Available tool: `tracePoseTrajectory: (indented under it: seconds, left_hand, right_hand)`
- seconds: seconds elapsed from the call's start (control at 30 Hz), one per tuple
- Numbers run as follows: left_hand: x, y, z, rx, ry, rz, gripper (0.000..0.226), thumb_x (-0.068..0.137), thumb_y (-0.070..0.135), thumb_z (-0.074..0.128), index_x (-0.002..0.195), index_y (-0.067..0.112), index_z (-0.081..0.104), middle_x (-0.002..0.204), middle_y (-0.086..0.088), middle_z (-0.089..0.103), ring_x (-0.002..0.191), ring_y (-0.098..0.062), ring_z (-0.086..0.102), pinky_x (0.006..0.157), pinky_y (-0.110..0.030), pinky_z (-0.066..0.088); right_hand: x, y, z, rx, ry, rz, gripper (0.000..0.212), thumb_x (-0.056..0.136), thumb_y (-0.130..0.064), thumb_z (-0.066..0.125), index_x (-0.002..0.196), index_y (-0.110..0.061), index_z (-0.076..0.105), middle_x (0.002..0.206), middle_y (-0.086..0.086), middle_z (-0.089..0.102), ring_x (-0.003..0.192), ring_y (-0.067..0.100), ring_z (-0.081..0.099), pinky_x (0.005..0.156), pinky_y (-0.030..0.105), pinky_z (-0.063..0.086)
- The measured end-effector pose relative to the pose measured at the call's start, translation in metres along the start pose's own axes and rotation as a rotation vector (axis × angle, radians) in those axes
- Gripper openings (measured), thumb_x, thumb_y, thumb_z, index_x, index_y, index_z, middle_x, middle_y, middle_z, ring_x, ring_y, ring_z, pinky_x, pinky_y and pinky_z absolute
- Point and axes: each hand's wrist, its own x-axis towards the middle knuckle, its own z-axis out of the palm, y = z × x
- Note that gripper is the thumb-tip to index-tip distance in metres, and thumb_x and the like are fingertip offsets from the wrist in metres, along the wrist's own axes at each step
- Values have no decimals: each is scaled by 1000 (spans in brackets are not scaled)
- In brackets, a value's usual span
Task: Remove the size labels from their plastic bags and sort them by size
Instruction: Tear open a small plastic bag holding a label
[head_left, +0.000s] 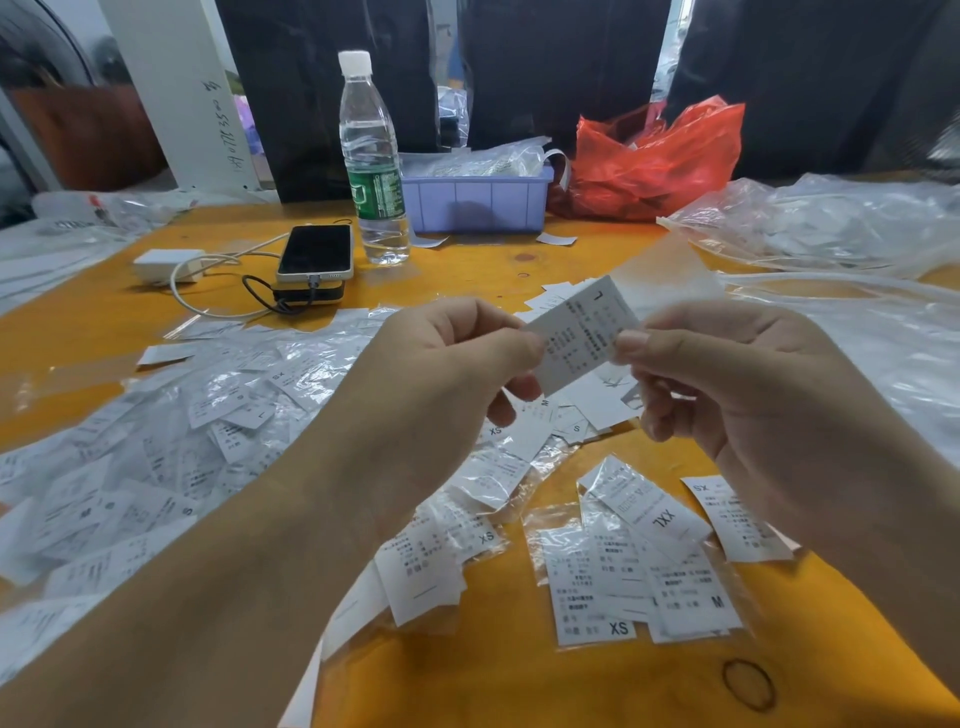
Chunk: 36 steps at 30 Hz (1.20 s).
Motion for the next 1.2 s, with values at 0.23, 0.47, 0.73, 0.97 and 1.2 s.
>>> tracePoseTrajectory:
  seconds: [0.23,0.47,0.73,0.97,1.2]
  left_hand:
    - [-3,-1,5,54,6,57,13,93,21,62,82,21,70,64,9,68,51,-1,56,47,-11,42]
    - [-5,0,7,74,-31,67,7,91,20,64,86,21,69,67,9,69,56,-3,59,49,-15,45]
    - [-4,3,3,11,-69,25,12,90,9,63,87,18,70,71,4,72,57,-6,61,51,-20,50]
    - [-4,2,4,56,-70,39,8,88,14,67,86,21,70,71,7,73,57,-4,62,52,-18,51]
    - [-4,1,3,31,-48,28,7,86,19,69,91,23,68,72,6,72,58,-4,61,56,-26,46]
  right_hand:
    - [-1,5,4,-28,-66,22,24,74,-27,67,88,-11,77,67,9,54,58,12,50,53,23,45]
    - [-2,7,9,-27,-102,37,15,71,-30,69,80,-22,78,60,1,55,56,10,53,52,23,45]
    - [1,6,4,11,-64,35,13,71,-27,71,80,-22,78,60,-1,55,55,10,54,52,22,45]
    - [-2,7,9,32,-88,56,8,68,-26,71,74,-28,76,57,-4,57,53,9,54,50,22,45]
    - [-3,6,8,38,-106,64,10,68,-26,72,76,-27,76,60,-1,57,55,10,54,50,22,47]
